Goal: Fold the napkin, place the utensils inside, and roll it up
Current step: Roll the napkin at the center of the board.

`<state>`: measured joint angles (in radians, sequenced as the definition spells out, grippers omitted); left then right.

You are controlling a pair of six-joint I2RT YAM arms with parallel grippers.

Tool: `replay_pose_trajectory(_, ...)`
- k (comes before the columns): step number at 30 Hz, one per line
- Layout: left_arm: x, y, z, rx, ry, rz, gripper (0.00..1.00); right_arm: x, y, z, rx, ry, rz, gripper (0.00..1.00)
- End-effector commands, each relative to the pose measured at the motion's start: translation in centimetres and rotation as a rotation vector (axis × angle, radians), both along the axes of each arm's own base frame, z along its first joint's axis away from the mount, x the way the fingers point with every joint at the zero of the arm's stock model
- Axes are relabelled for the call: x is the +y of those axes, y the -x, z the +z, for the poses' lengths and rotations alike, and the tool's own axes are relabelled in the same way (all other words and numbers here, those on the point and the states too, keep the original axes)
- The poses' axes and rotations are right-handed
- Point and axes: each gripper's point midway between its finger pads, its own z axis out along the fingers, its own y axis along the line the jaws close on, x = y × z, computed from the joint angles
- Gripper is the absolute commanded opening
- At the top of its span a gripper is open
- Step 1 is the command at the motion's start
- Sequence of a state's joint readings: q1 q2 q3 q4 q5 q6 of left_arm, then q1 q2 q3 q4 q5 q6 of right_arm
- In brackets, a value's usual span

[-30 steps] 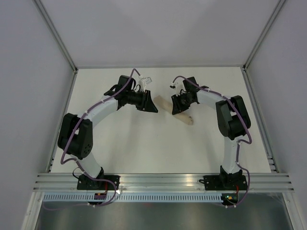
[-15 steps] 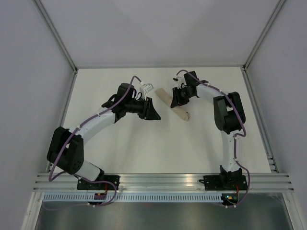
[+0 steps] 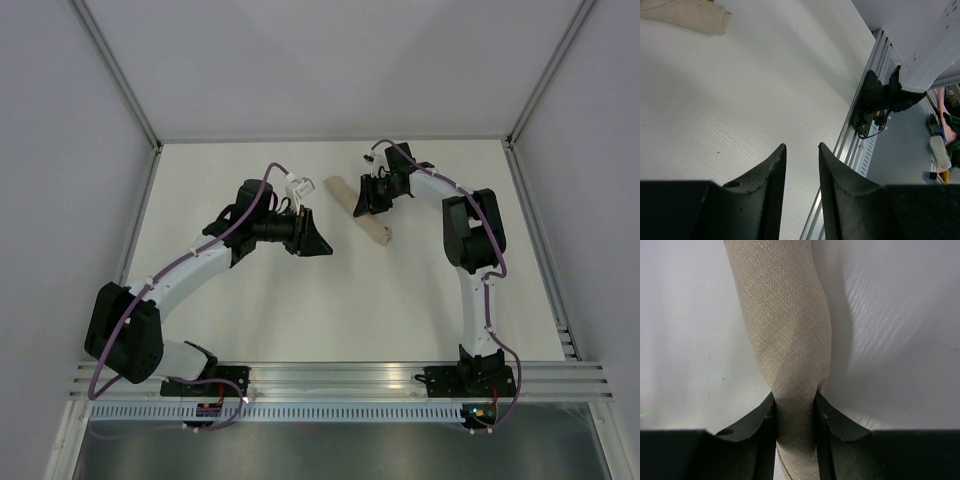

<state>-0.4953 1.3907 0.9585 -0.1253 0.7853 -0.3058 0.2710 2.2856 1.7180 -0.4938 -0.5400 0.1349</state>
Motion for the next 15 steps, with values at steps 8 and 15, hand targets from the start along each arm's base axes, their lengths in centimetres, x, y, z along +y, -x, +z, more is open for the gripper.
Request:
replay_pose_trajectory(8, -0.27, 0.04, 1.25, 0.004, 0.031, 0.023, 0.37, -2.96, 2.40, -7.85, 0.173, 0.171, -0.070, 0.37)
replay_pose_trajectory(15, -0.30, 0.20, 1.54, 0.004, 0.037, 0.023, 0.37, -2.51, 2.39, -7.76, 0.180, 0.150, -0.070, 0.37)
